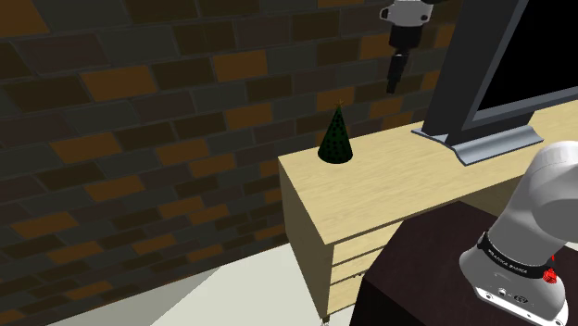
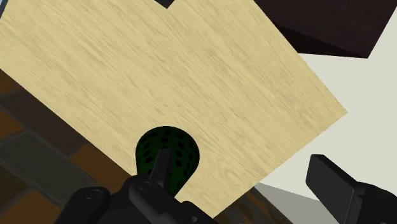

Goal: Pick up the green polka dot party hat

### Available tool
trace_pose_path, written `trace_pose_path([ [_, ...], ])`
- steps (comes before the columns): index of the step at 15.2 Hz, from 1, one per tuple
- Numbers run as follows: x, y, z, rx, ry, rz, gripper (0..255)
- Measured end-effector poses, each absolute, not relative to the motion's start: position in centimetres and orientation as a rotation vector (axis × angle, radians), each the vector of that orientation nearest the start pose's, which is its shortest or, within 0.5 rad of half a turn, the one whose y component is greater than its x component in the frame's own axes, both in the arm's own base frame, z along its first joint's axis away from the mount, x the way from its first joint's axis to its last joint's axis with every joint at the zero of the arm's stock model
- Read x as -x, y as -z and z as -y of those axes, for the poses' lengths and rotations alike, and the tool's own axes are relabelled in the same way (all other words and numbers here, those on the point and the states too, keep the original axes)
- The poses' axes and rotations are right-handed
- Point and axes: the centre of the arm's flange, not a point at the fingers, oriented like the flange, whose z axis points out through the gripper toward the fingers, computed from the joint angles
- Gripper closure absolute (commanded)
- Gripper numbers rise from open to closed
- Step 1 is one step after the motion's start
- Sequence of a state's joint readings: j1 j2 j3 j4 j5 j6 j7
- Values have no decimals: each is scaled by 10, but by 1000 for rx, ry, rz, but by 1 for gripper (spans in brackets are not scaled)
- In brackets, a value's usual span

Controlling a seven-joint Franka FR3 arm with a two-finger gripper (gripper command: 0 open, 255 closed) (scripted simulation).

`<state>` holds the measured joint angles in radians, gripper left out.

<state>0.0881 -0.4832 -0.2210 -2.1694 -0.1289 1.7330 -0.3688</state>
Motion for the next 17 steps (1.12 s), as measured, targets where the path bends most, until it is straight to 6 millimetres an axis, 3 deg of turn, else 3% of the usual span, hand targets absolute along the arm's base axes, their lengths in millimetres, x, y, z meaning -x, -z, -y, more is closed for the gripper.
trace_pose_path([
  [8,-505,-542,111,3057,11,860,0],
  [17,-617,-496,109,2889,-32,1319,0],
])
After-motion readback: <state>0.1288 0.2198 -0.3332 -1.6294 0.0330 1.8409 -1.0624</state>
